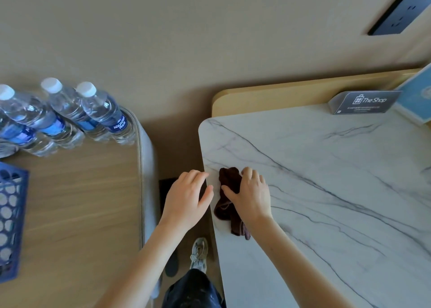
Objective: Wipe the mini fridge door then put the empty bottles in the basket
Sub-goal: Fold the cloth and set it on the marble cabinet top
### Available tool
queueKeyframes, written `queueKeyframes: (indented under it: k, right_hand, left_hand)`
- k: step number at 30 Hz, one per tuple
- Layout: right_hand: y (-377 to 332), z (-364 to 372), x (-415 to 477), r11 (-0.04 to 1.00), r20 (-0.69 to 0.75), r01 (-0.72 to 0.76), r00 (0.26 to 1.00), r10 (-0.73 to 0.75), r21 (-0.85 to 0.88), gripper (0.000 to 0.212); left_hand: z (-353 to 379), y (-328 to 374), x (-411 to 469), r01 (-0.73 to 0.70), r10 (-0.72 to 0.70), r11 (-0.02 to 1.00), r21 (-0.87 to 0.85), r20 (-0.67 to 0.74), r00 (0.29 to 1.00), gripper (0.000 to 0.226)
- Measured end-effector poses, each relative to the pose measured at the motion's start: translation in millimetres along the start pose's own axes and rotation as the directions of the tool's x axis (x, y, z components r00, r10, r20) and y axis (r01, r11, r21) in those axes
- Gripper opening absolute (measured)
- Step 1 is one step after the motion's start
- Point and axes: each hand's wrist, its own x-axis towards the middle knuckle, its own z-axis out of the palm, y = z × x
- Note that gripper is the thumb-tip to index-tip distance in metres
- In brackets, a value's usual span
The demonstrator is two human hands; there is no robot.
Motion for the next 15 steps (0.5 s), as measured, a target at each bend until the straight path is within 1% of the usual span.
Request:
queueKeyframes:
  k: [3, 5, 7, 9, 10, 13, 15]
  right_hand:
    - [-2.4, -4.4, -5.4, 0.999, -0.011, 0.019, 1.000, -0.019, -0.036, 0.041]
    - [-6.7, -8.2, -6.5, 0.994, -0.079, 0.095, 0.992, -0.100, -0.062, 0.032]
    - [-10.6, -13.3, -9.0, 0.989, -0.137, 0.138, 0.980, -0.143, -0.045, 0.026]
    - [-13.1, -20.6, -10.7, 0.989, -0.106, 0.133, 0.986, -0.127, 0.058, 0.026]
    - [-13.4, -25.2, -11.2, 0.984, -0.082, 0.111, 0.992, -0.100, 0.142, 0.026]
    - [-16.4, -44.6, -10.9, 0.914, -0.063, 0.029, 0.998, -0.003, 0.404, 0.023]
    - [-19.8, -57.7, -10.4, 0.873, -0.081, 0.025, 0.997, 0.016, 0.486, 0.018]
  left_hand:
    - [2.3, -3.1, -1.2, -0.008, 0.008, 1.000, -0.012, 0.010, 1.000, 0.050]
    - [2.1, -3.7, -1.7, -0.016, 0.016, 1.000, -0.017, 0.003, 1.000, 0.049]
    - [0.4, -4.3, -2.1, -0.023, 0.023, 1.000, -0.011, -0.012, 1.000, 0.049]
    - [-1.9, -5.2, -2.0, -0.021, 0.021, 1.000, -0.003, -0.029, 0.999, 0.049]
    - [-3.6, -5.3, -1.9, -0.016, 0.016, 1.000, 0.000, -0.036, 0.999, 0.049]
    - [-10.1, -4.0, 0.5, -0.005, 0.006, 1.000, 0.009, -0.046, 0.999, 0.052]
    - [-15.6, -2.4, 3.3, 0.012, -0.012, 1.000, 0.001, -0.060, 0.998, 0.052]
